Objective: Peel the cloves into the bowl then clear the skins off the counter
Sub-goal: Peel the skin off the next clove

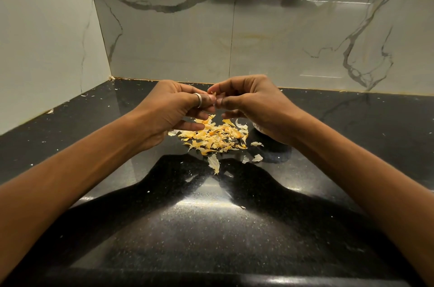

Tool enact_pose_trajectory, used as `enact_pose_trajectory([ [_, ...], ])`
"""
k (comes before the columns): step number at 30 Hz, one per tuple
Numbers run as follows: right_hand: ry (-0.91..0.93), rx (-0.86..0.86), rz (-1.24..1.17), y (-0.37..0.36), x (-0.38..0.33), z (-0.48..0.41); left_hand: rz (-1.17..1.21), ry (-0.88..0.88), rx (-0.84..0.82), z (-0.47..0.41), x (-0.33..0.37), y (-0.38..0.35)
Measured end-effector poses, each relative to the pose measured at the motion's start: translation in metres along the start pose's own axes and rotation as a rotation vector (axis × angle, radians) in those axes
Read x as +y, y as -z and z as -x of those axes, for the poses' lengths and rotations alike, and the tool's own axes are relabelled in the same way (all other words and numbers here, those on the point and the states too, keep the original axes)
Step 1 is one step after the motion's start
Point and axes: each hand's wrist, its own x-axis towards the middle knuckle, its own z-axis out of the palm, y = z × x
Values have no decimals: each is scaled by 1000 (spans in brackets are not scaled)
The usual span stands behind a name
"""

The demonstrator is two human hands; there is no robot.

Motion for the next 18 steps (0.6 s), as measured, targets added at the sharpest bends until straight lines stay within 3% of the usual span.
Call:
enact_pose_trajectory([
  [9,88,22,120,-3,2,3,-86,-49,4,0,-3,1],
  [18,-57,63,67,-4,10,-1,-158,-40,-3,-2,-6,-1],
])
